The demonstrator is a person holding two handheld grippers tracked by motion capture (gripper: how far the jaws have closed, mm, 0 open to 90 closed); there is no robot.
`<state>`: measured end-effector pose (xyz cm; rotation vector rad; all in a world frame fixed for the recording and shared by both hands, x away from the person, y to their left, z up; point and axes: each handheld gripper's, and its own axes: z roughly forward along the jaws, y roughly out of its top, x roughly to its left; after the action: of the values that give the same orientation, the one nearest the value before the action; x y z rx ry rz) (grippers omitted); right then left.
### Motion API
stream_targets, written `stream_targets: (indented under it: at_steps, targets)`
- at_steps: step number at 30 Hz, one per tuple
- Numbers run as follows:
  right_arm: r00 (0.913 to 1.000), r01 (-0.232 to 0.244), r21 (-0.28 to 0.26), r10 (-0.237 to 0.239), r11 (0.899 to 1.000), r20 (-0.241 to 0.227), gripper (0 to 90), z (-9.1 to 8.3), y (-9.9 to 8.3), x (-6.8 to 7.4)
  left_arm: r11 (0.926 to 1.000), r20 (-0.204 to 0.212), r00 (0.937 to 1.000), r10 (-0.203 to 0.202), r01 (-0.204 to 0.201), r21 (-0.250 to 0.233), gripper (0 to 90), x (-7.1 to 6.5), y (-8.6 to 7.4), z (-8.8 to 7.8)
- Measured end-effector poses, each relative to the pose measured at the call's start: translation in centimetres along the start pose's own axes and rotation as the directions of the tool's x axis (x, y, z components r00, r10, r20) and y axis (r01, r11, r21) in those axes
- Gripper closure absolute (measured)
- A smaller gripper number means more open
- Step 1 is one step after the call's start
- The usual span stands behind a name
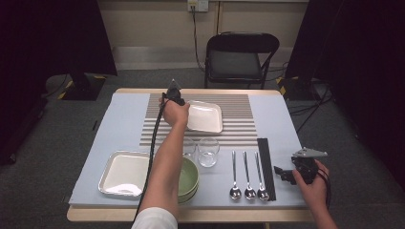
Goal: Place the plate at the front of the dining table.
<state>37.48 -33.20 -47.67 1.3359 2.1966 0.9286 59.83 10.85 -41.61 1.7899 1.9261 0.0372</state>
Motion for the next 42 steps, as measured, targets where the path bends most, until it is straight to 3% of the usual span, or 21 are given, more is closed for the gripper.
stream_targets:
  at_steps: [23, 30, 37, 42]
  targets:
    - [1.0000, 0.000, 0.000, 0.000, 1.000, -0.001, 12.6, 0.0, 0.0, 0.0, 0.9999, -0.017, 0.9998, 0.007, -0.006, 0.008, 88.3, 0.7, 0.2, 0.2]
    - [1.0000, -0.001, 0.000, 0.001, 1.000, -0.001, 12.6, 0.0, 0.0, 0.0, 0.9998, -0.018, 0.9996, -0.020, 0.020, -0.004, 88.4, 0.7, 0.2, 0.4]
    - [1.0000, -0.001, 0.000, 0.001, 1.000, -0.001, 12.6, 0.0, 0.0, 0.0, 0.9999, -0.020, 0.9997, -0.017, 0.017, 0.001, 88.5, 1.0, 0.3, 0.5]
    - [1.0000, -0.001, -0.001, 0.001, 1.000, -0.001, 12.6, 0.0, 0.0, 0.0, 0.9990, -0.011, 0.9990, -0.044, 0.043, -0.003, 88.5, 1.0, 0.3, 0.6]
